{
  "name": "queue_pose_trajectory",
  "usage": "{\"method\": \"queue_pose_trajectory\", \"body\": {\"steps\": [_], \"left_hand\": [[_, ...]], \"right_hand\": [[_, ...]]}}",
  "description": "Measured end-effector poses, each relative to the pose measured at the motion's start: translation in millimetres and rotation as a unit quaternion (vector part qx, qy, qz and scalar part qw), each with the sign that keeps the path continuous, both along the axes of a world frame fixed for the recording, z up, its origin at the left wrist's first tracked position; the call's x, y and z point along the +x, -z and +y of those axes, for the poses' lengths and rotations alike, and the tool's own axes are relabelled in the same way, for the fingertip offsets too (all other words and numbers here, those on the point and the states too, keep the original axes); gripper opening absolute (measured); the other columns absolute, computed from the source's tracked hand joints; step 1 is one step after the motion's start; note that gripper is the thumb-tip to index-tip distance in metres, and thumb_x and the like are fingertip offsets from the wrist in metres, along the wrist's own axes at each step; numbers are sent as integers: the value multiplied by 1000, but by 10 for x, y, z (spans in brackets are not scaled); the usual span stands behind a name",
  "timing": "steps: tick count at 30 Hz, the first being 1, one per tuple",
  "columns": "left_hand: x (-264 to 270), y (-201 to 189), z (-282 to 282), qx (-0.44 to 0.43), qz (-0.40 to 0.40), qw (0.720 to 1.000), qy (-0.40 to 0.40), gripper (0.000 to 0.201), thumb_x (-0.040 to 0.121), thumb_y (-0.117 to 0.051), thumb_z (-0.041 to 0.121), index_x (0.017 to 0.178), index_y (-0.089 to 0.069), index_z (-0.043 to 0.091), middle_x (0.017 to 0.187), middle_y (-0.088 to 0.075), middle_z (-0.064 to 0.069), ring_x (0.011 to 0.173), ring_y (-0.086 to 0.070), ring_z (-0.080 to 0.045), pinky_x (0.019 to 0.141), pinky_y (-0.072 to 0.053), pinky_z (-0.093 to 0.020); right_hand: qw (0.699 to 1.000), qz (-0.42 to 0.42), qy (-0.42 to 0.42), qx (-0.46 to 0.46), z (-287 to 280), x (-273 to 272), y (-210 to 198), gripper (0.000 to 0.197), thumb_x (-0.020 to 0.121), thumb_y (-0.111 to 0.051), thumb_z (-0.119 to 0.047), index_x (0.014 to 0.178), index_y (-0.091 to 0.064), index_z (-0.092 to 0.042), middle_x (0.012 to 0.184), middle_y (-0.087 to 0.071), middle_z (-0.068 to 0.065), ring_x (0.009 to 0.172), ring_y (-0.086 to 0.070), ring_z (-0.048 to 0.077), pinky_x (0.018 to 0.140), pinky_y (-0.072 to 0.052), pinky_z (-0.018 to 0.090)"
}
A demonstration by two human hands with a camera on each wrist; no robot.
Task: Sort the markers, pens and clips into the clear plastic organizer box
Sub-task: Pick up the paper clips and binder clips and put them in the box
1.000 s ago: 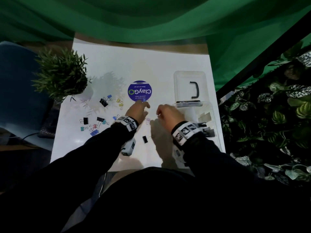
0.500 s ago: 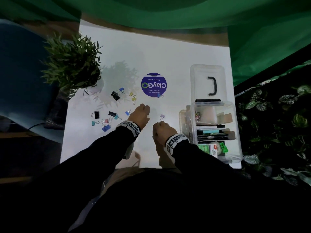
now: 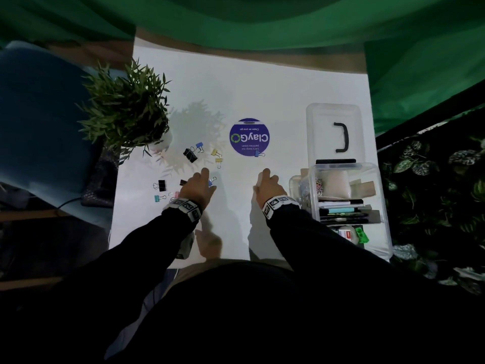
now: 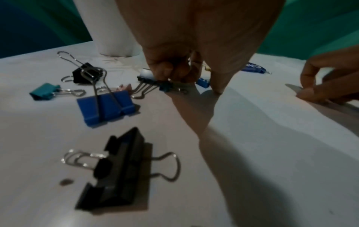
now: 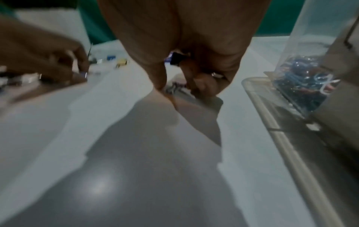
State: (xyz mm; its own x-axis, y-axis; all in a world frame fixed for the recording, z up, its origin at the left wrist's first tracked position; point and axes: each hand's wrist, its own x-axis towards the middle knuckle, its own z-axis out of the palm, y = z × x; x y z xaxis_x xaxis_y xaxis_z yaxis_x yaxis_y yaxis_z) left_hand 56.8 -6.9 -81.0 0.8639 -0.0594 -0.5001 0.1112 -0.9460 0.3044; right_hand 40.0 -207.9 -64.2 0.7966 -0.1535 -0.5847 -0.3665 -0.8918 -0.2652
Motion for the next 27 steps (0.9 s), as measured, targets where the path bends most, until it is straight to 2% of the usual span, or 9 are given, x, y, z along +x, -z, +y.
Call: {"method": "queue_pose_trajectory", "body": {"steps": [3, 5, 8, 11, 14, 18, 21, 24, 27], "left_hand": [[-7, -17, -103, -8, 19, 1000, 17, 32, 95, -48, 21, 119, -38, 3, 112, -55, -22, 101, -58, -41, 78, -47, -45], [-23, -36, -158, -10, 20, 1000, 20, 32, 95, -47, 21, 119, -39, 2, 111, -56, -23, 99, -59, -41, 76, -45, -43], [-77, -154, -267, -64, 17, 998, 7, 23, 94, -47, 21, 109, -45, 3, 104, -59, -21, 93, -58, -39, 72, -41, -38], [-98, -380, -440, -172, 17, 985, 12, 16, 95, -45, 17, 97, -56, 5, 97, -65, -17, 91, -59, -34, 74, -42, -36], [-134, -673, -692, -230, 6, 973, 37, 13, 97, -44, 16, 93, -56, 13, 91, -65, -8, 82, -57, -24, 70, -39, -27], [-140, -1035, -1196, -290, -11, 955, 61, 14, 97, -45, 18, 93, -57, 14, 89, -64, -1, 81, -60, -20, 70, -43, -27], [-88, -1223, -1731, -328, -39, 938, 106, 15, 96, -48, 16, 97, -63, 12, 96, -66, -1, 85, -58, -15, 72, -41, -23], [-30, -1334, -2319, -331, -69, 929, 152, 17, 94, -53, 13, 103, -66, 10, 100, -67, -5, 82, -54, -11, 73, -38, -20], [-1, -1349, -2818, -303, -66, 935, 175, 17, 92, -55, 10, 101, -68, 7, 100, -70, -7, 89, -61, -16, 76, -40, -20]], "right_hand": [[999, 20, -35, -4, -22, 7, 6, 36, 94, -42, -9, 129, -33, -7, 117, -49, 17, 104, -60, 38, 78, -45, 41], [999, 24, -38, 0, -42, 25, -8, 35, 94, -43, -10, 128, -35, -6, 117, -52, 18, 107, -59, 37, 82, -46, 40], [999, 31, -20, 27, -66, 41, -85, 35, 93, -49, -18, 123, -39, -4, 114, -58, 19, 106, -60, 37, 76, -42, 35], [999, 5, -12, 37, -84, 61, -266, 29, 96, -43, -20, 118, -47, -2, 114, -60, 21, 104, -60, 37, 72, -37, 32], [997, -33, 0, 66, -252, 76, -570, 26, 95, -42, -19, 105, -58, -1, 110, -64, 19, 101, -60, 35, 74, -41, 31], [980, -137, 69, 127, -816, 25, -1063, 16, 92, -45, -14, 87, -57, -7, 89, -64, 14, 87, -59, 30, 68, -38, 27], [964, -187, 147, 120, -1366, -61, -1276, 15, 91, -47, -14, 87, -58, -5, 81, -61, 9, 75, -53, 25, 64, -35, 25], [958, -189, 197, 82, -1870, -126, -1302, 16, 89, -50, -17, 84, -62, -8, 84, -66, 10, 79, -60, 28, 66, -43, 27], [966, -141, 207, 65, -2199, -162, -1221, 18, 90, -49, -20, 86, -64, -11, 91, -69, 13, 90, -64, 31, 76, -49, 33]]}}
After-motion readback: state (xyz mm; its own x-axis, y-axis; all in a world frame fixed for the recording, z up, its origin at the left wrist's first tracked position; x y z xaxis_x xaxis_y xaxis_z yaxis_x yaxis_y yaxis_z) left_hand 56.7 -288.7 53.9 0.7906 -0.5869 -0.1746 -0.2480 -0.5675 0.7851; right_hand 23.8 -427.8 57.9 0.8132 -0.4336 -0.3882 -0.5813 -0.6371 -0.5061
